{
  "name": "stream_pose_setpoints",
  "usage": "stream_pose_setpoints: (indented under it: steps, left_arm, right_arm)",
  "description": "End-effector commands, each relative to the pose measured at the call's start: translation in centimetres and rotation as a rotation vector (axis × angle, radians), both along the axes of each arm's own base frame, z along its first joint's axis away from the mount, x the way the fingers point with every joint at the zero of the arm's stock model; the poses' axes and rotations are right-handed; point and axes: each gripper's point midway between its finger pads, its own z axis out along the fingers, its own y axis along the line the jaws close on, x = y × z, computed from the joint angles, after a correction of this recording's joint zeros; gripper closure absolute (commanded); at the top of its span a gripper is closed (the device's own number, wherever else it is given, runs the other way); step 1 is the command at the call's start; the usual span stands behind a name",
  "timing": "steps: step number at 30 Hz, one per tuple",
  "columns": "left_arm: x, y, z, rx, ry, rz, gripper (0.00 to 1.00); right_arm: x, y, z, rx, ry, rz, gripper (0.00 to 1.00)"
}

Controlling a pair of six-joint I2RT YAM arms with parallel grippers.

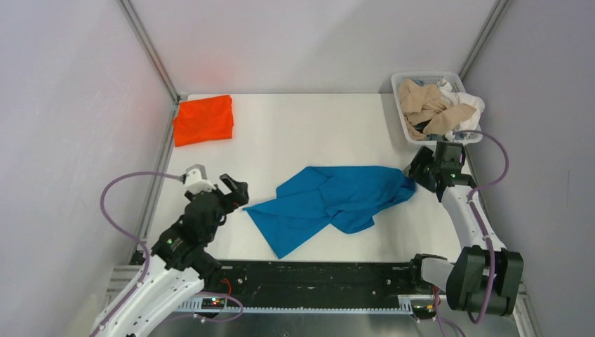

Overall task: Fold and stack the t-shirts
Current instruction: Move the tshirt to the center of the board, then flatten out the tshirt

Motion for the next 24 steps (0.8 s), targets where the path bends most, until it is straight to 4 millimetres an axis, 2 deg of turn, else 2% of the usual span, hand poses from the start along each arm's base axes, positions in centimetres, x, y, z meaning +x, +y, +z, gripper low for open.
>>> stream_pose_setpoints:
  steps: [1,3,4,5,6,7,8,9,10,11,12,17,24]
  left_arm:
    - [0.4,-2.4,-2.0,-0.005,0.129,-0.067,0.02]
    - [0.2,-3.4,-3.6,0.005,0.201,-0.111,0.02]
    - [0.1,-3.7,-4.2,0.004,0.225,-0.12,0.02]
    - [0.0,-4.2,-5.3,0.013,0.268,-0.138,0.02]
    - [-0.2,-4.5,-5.8,0.012,0.293,-0.152,0.02]
    - [-0.3,-4.6,-6.8,0.026,0.327,-0.151,0.02]
    - [-0.4,-4.6,-7.3,0.029,0.344,-0.148,0.02]
    - [-0.5,-4.5,-8.1,0.043,0.374,-0.144,0.02]
    - [-0.5,-4.6,-8.4,0.039,0.388,-0.141,0.02]
    - [-0.6,-4.6,-9.1,0.049,0.411,-0.137,0.02]
    - [-0.6,-4.4,-9.4,0.053,0.419,-0.124,0.02]
    - [0.0,-2.8,-11.1,0.103,0.466,-0.028,0.02]
    - [0.9,-2.6,-13.9,0.079,0.54,0.025,0.0]
  right_arm:
    - [-0.7,-3.0,0.2,-0.089,0.014,-0.151,0.18]
    - [-1.4,-3.6,1.1,-0.146,-0.005,-0.196,0.03]
    - [-1.7,-3.2,2.0,-0.163,-0.033,-0.19,0.02]
    - [-2.4,-3.7,2.1,-0.201,-0.023,-0.221,0.01]
    - [-2.8,-2.5,2.9,-0.214,-0.048,-0.193,0.01]
    - [-3.6,-2.7,2.8,-0.251,-0.029,-0.212,0.0]
    - [-4.1,-1.1,3.2,-0.257,-0.045,-0.169,0.0]
    - [-4.7,-0.9,3.0,-0.286,-0.028,-0.166,0.0]
    - [-5.1,1.2,3.1,-0.285,-0.04,-0.098,0.01]
    - [-5.6,1.8,2.9,-0.307,-0.03,-0.075,0.01]
    - [-6.0,4.1,2.8,-0.319,-0.038,0.008,0.01]
    - [-8.3,12.0,1.6,-0.395,-0.067,0.354,0.01]
    - [-11.7,20.8,-1.5,-0.302,-0.055,0.734,0.01]
